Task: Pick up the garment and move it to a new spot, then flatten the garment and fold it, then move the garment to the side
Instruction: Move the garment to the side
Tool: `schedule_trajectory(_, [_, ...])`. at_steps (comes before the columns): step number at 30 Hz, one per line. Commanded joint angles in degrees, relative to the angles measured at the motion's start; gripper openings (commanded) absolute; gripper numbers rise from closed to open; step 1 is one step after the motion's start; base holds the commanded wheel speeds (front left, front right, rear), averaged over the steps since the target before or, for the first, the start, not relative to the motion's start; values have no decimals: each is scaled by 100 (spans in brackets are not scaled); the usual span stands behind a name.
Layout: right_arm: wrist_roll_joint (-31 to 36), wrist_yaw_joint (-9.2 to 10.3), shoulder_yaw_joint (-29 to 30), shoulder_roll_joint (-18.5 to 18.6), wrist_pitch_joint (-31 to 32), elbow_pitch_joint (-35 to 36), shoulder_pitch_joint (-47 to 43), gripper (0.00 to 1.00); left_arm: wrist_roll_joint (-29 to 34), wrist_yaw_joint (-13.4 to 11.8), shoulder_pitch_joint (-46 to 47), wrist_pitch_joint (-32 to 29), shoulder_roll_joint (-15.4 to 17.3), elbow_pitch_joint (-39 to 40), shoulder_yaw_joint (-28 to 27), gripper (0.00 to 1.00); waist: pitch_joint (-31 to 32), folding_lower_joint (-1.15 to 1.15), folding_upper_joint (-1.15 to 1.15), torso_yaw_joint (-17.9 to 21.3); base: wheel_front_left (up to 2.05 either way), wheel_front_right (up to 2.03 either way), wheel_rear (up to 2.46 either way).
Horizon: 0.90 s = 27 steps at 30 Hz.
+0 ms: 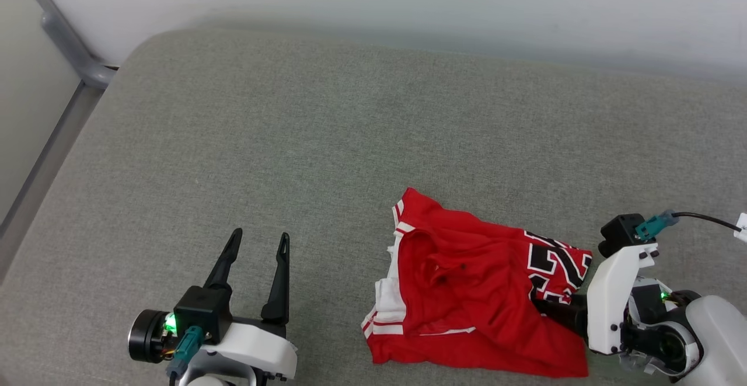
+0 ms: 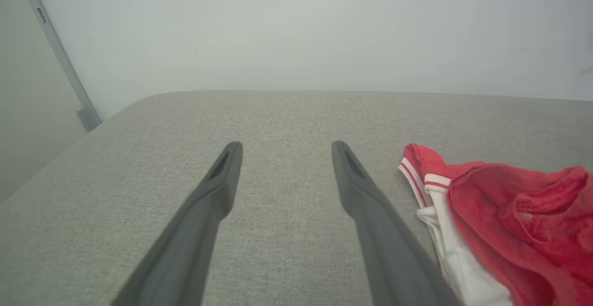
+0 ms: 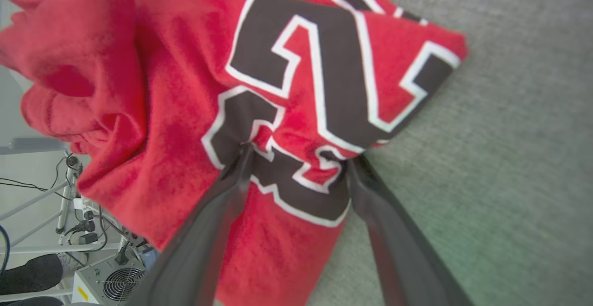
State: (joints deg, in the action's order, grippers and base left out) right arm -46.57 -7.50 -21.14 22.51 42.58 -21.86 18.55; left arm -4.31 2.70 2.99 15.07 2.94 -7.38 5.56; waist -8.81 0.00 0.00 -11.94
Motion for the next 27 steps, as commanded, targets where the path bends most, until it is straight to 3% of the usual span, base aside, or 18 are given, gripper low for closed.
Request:
schedule_trajectory(1, [31,3,-122,-158,-2,-122,-77,100,-25,-21,95,12,-10,4,22,100,-51,0,0,-49,0,0,0])
schedule_trajectory(6, [96,3,-461,-320,-268,-509,-221,100,-45,-52,125,12,-9,-20,65,100,-100,0,0,-105,0,0,0])
schedule_trajectory(7, [87,3,-518,-319,-351,-527,-211,39,-52,-65,130,12,-9,-24,60,100,-98,0,0,-103,0,0,0])
schedule_trajectory(8, [69,3,-544,-313,-463,-526,-172,0,-55,-67,128,12,-8,-23,52,100,-96,0,0,-92,0,0,0])
schedule_trajectory(19, [142,3,-948,234,-1495,151,548,0,-30,-113,-61,12,-8,-50,9,100,174,0,0,242,0,0,0])
schedule_trajectory(27, [473,4,-1557,882,-1684,1026,1000,0,1,-127,-207,12,-8,72,-153,100,277,0,0,1004,0,0,0])
